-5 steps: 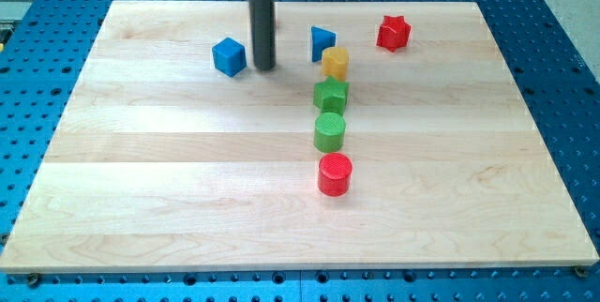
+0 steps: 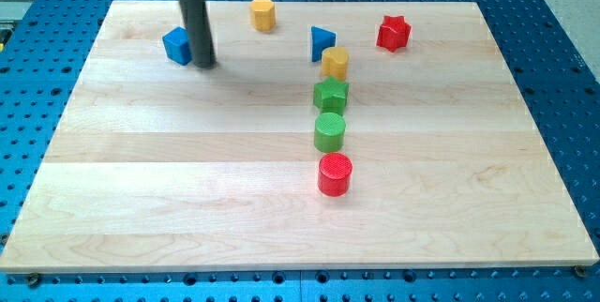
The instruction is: Place the cube at the top left corner of the board
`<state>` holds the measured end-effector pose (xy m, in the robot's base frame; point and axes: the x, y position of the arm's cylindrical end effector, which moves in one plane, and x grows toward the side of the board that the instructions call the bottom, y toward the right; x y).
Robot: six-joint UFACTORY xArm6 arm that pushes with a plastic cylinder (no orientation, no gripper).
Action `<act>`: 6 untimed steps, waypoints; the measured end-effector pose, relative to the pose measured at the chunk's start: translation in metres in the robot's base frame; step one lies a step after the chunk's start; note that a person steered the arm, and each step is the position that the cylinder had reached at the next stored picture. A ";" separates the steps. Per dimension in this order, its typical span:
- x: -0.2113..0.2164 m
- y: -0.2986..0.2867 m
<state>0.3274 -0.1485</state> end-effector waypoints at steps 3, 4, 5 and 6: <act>-0.060 -0.045; -0.072 -0.058; -0.073 -0.032; -0.114 0.024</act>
